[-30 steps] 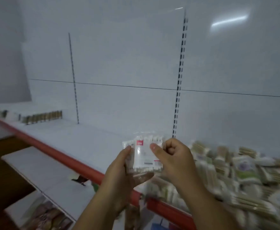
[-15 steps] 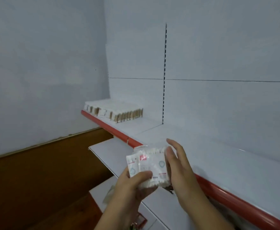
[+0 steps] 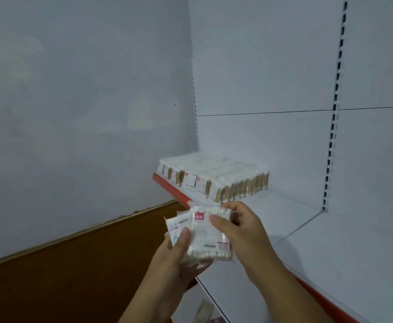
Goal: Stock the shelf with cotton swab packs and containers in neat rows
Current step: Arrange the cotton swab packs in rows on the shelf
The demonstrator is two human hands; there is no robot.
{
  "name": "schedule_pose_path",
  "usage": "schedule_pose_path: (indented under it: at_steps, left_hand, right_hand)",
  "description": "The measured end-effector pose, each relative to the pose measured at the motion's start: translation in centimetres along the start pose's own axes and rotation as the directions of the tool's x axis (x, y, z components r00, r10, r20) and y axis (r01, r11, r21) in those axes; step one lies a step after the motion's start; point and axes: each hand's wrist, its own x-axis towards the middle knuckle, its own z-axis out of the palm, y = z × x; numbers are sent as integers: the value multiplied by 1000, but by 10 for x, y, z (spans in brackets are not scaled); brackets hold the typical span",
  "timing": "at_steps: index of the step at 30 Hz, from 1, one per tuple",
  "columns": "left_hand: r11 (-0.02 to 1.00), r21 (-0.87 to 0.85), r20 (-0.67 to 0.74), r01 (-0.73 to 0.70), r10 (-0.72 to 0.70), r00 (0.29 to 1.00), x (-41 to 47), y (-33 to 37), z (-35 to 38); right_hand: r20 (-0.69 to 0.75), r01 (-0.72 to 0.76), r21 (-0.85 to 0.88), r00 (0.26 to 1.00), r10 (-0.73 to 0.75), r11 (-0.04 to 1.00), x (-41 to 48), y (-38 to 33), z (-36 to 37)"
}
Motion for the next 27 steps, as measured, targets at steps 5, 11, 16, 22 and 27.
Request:
schedule_pose_path:
  at_steps: [5, 11, 16, 22, 27]
  left_hand:
    - [986, -161, -168, -46, 18, 986, 92, 6, -60]
    - [914, -361, -279, -186, 85, 957, 218, 31, -154]
    - [963, -264, -94, -55, 31, 995, 316, 52, -213]
    - [957, -283, 132, 65, -28, 991, 405, 82, -237]
    - [939, -281, 325, 198, -101, 940, 432, 77, -244]
  right_hand:
    - [-124, 52, -55, 991, -58, 997, 79, 22, 17]
    - [-182, 158, -639, 920, -347, 753, 201, 42, 46]
    - [-82, 68, -911, 937, -340, 407, 314, 80, 92]
    - [24, -38, -982, 946, -323, -182, 341, 118, 111]
    - [13, -77, -968, 934, -357, -239, 335, 133, 113]
